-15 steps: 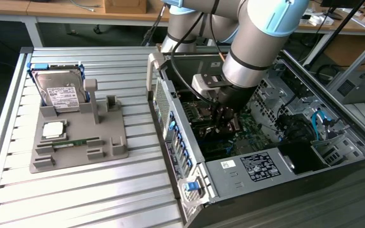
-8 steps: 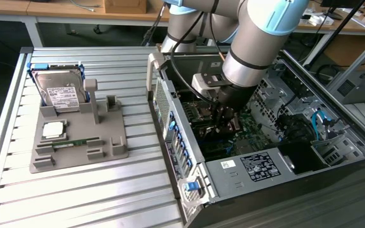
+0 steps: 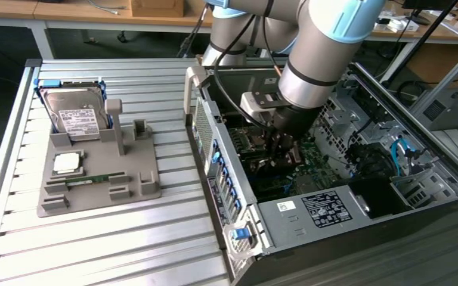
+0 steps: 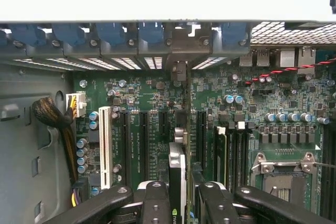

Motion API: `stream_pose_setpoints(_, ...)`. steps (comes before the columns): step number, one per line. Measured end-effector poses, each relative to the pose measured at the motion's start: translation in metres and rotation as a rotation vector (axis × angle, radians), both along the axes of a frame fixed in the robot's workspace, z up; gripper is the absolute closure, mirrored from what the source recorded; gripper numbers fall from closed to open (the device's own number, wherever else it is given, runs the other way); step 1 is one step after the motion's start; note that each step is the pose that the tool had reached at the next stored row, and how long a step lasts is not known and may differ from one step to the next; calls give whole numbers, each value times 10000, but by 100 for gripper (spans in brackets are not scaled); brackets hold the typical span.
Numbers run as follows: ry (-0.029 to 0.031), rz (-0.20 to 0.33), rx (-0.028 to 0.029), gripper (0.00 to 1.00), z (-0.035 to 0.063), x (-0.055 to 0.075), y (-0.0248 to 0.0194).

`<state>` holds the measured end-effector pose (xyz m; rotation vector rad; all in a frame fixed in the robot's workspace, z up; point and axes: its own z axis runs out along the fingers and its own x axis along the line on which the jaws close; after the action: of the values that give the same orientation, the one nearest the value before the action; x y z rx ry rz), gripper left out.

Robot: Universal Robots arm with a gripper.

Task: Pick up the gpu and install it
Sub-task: 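Insert the gpu into the slot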

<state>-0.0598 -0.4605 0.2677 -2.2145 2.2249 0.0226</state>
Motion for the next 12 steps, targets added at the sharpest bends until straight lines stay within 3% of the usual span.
stream_pose_setpoints(12, -1, -1, 18, 73, -28, 0, 4)
